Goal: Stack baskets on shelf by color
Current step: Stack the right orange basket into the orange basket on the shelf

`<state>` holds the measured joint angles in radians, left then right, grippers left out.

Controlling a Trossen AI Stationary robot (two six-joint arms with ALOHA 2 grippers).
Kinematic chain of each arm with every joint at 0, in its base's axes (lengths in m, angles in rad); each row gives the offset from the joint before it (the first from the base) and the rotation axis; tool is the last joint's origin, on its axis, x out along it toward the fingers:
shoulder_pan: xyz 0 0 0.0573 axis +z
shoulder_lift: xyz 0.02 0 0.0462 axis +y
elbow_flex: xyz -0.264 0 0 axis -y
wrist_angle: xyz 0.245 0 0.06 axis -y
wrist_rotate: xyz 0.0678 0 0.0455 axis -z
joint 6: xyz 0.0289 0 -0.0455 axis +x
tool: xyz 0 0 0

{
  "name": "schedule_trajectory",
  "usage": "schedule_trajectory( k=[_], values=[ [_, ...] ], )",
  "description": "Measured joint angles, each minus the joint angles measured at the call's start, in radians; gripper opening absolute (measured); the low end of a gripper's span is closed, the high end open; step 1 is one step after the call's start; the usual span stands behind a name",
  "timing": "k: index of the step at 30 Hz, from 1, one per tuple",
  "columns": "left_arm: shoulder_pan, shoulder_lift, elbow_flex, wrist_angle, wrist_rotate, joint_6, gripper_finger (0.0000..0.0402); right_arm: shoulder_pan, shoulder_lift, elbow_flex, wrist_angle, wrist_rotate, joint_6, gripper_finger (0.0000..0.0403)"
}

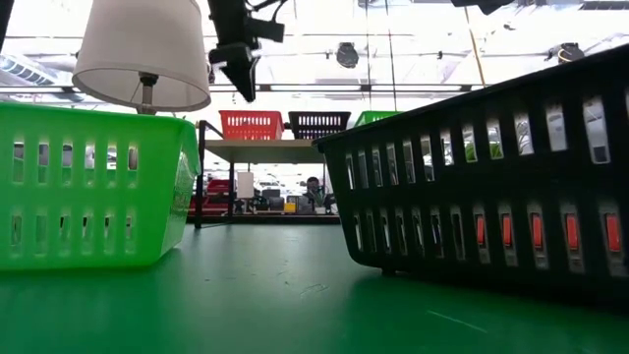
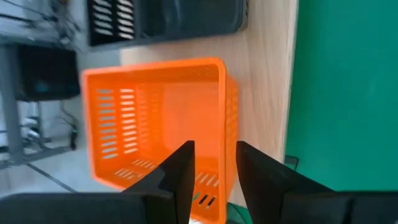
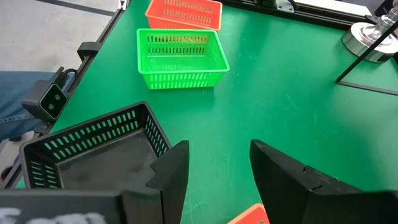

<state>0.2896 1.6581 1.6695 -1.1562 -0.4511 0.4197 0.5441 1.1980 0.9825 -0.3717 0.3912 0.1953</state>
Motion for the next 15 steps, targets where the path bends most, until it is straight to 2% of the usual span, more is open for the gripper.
schedule_trajectory(
  k=[6,11,15],
  values=[
    [-0.090,-0.065,0.007,0.000,-0.048,-0.086,0.0120,0.007,0.000,0.000,0.000,0.000,0.018,0.0167],
    [-0.216,-0.130,0.008,0.000,-0.047,-0.292,0.0120,0.032,0.000,0.000,-0.004,0.000,0.032,0.0167],
    [-0.359,-0.153,0.008,0.006,-0.049,-0.418,0.0120,0.079,0.000,0.000,-0.062,-0.001,0.102,0.0167]
  ],
)
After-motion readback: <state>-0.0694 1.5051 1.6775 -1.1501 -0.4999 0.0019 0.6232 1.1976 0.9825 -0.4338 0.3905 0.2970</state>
